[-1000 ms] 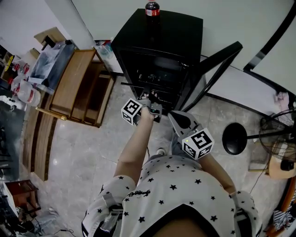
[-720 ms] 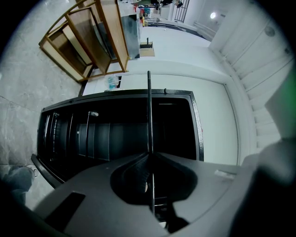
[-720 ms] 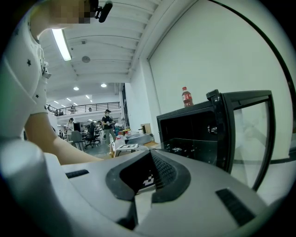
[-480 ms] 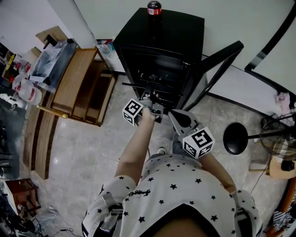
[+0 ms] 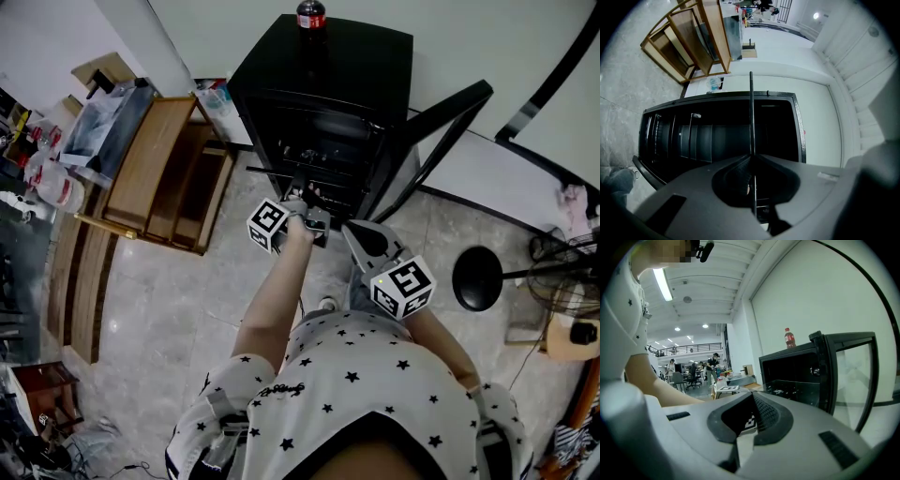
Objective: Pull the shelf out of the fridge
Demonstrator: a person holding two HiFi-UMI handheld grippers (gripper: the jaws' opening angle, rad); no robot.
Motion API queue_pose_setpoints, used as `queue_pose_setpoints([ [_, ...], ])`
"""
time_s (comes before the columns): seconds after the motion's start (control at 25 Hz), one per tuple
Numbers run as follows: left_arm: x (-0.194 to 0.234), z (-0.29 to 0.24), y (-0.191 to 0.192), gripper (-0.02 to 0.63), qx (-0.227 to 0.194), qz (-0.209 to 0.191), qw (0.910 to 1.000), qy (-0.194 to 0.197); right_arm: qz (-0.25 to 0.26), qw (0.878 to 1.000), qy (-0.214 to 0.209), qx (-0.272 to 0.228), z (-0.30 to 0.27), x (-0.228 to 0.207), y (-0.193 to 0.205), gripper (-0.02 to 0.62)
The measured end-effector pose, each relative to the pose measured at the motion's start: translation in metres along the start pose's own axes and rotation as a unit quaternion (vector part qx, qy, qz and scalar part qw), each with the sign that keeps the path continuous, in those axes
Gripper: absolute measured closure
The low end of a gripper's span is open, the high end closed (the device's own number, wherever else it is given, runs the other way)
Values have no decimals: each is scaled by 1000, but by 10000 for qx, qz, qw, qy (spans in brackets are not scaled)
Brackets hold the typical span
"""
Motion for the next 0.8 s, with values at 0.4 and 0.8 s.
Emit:
queue_pose_setpoints([
  [0.4,-1,0,1,574,1,3,10000,-21,-40,10000,32,1,3,-2,-1,601],
  [0.8,-1,0,0,574,-5,11,10000,-19,-26,9999,133,4,6,-4,-2,603],
])
Point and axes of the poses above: the fingertips, and each gripper's own axes: z backward along the fingers, x to its left, y out of its underside, the point moved 4 cm from there along z, backward along the fingers, and after that the axes turned 1 degree about x, right-handed, at the moved point
